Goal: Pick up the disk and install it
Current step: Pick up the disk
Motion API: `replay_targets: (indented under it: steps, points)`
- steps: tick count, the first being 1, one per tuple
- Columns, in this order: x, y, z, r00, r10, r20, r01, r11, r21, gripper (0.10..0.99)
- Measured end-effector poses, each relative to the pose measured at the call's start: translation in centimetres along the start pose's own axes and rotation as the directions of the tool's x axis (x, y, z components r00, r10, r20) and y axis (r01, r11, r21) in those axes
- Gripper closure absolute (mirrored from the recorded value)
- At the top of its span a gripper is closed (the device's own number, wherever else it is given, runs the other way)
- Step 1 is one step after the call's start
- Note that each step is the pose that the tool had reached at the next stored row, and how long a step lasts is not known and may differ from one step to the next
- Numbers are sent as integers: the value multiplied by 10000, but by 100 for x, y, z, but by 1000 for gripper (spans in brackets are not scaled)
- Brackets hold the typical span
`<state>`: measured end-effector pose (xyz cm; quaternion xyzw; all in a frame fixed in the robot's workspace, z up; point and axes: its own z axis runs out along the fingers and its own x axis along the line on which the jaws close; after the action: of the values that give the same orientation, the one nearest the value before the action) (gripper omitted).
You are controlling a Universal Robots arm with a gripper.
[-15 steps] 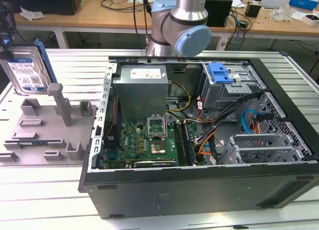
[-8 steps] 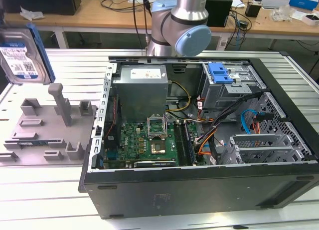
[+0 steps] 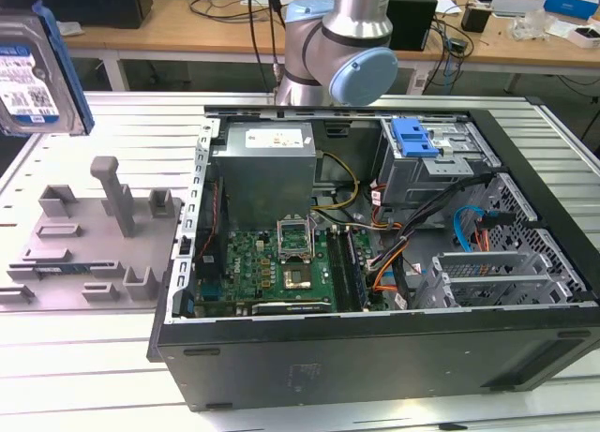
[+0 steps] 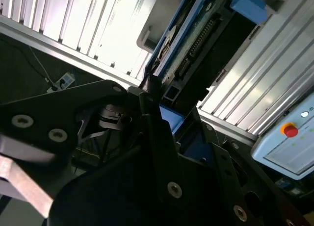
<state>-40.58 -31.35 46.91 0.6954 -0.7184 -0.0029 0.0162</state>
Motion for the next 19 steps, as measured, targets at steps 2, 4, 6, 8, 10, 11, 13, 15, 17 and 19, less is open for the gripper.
replay_targets:
  steps: [2,4,6,8,10,11,13,15,17,19]
  points:
    - [5,3,-121,10000,0,0,0,10000,0,722]
    - [8,4,-186,10000,0,-1,0,10000,-1,722]
    - [8,4,-187,10000,0,0,0,10000,0,722]
    - [8,4,-187,10000,0,0,0,10000,0,722]
    - [8,4,-188,10000,0,-1,0,10000,0,722]
    - [8,4,-188,10000,0,-1,0,10000,0,722]
    - [9,4,-188,10000,0,0,0,10000,-1,722]
    - [41,-12,-192,10000,-2,-2,2,10000,-3,722]
    - [77,-47,-192,10000,0,1,0,10000,-1,722]
    - [111,-95,-192,10000,-1,1,1,10000,0,722]
